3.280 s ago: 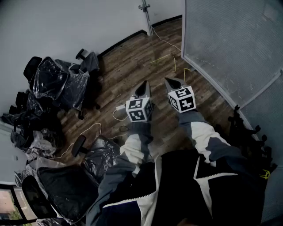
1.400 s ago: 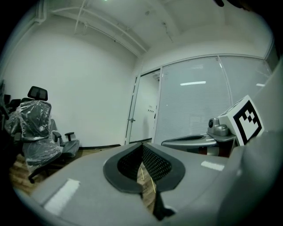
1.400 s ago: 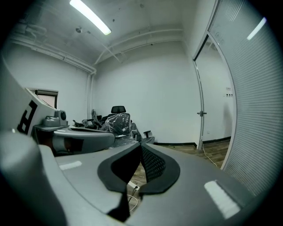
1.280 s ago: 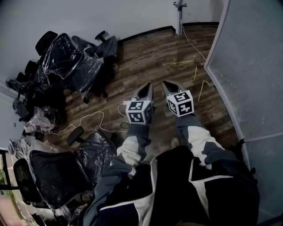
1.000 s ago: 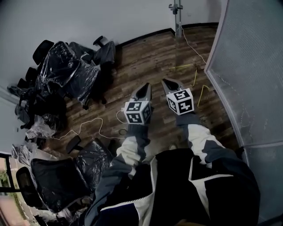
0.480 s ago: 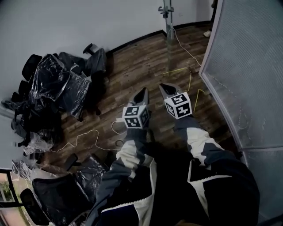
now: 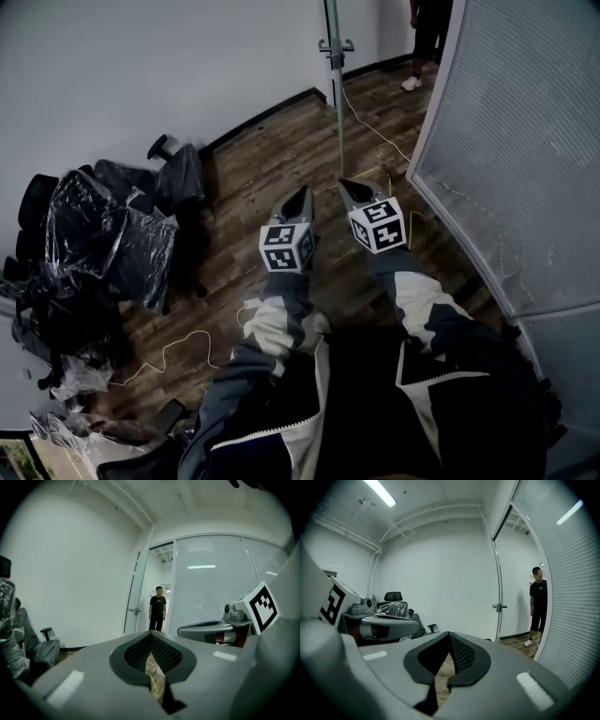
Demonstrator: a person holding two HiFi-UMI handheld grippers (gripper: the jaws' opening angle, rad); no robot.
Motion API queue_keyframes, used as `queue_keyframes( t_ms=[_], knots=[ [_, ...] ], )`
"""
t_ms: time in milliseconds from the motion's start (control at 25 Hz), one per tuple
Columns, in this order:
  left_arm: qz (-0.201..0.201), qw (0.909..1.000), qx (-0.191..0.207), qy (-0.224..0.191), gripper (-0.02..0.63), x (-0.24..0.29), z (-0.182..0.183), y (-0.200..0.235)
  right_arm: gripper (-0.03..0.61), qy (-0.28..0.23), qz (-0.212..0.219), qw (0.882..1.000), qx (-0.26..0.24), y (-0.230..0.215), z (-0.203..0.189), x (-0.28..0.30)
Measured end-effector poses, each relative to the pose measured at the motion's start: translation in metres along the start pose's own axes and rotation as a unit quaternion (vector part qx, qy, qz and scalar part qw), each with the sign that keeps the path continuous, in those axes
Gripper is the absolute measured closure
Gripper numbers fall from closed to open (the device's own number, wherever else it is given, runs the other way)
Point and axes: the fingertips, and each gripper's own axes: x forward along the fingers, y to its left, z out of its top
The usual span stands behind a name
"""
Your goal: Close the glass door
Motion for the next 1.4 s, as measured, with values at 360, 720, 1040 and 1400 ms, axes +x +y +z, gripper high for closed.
queue_keyframes(
  t_ms=[360,720,1040,1400],
  knots=[
    [-0.024,0.9996,0.016,-0.007,0.614,0.048,0.031,0.076,0.572,-0.011,-0.036,0.999,-0.003,-0.015,0.033,0.076],
    [-0.011,0.9999,0.006,0.011,0.614,0.1,0.029,0.132,0.572,-0.007,-0.035,0.999,0.004,-0.045,0.044,0.15],
    [0.029,0.9994,-0.001,0.02,0.614,0.176,0.041,0.195,0.572,0.002,-0.002,1.0,0.008,-0.091,0.061,0.247],
    [0.075,0.997,-0.01,0.013,0.614,0.273,0.066,0.243,0.572,0.0,0.029,1.0,-0.008,-0.165,0.092,0.344]
  ],
)
